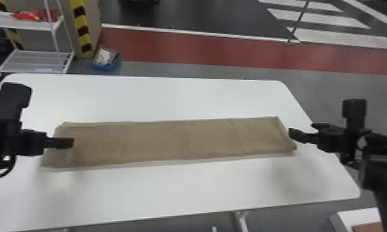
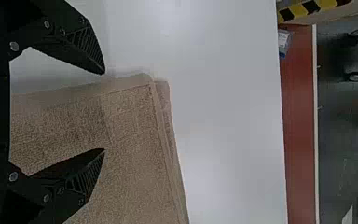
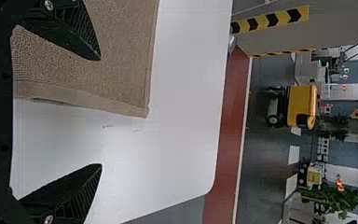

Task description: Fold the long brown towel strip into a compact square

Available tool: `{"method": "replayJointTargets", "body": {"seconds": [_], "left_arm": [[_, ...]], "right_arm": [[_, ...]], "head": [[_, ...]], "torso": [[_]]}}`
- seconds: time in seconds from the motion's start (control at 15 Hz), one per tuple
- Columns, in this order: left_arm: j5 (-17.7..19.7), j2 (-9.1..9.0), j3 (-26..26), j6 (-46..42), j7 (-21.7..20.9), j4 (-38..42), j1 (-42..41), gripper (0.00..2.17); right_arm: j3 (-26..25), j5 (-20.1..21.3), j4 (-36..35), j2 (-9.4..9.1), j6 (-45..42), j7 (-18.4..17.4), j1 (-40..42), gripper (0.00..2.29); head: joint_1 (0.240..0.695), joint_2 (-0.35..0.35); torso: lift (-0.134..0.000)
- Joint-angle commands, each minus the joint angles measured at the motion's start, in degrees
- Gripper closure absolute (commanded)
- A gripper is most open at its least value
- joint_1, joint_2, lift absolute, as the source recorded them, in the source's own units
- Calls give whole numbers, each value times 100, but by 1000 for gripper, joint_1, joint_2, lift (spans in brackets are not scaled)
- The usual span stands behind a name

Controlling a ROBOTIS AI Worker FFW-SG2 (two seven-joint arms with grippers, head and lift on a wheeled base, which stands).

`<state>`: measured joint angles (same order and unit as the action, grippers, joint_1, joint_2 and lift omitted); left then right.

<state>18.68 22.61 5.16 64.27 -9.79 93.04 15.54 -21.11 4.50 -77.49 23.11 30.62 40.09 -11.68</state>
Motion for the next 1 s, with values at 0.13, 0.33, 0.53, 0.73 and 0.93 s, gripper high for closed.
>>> {"method": "replayJointTargets", "body": {"seconds": [0.13, 0.33, 0.53, 0.73, 0.93], "left_arm": [[-234, -20, 152, -102, 3, -331, 239, 350], [-330, -20, 258, -49, -23, -331, 318, 545], [-313, -20, 319, 179, -76, -331, 414, 984], [-313, -20, 416, 548, -128, -427, 546, 994], [-304, -20, 460, 548, -128, -471, 573, 1008]], "right_arm": [[-8, -19, -20, 35, -7, 17, -27, 70], [-25, -63, -29, 71, 10, 34, -36, 80], [-34, -98, -29, 71, -7, 52, -45, 80], [-8, -133, -29, 71, -7, 61, -54, 83], [-34, -177, -29, 71, -25, 61, -45, 83]], "head": [[695, -188], [695, -184], [695, -188], [695, -191], [695, -191]], "torso": [[-120], [-120], [-120], [-120], [-120]]}}
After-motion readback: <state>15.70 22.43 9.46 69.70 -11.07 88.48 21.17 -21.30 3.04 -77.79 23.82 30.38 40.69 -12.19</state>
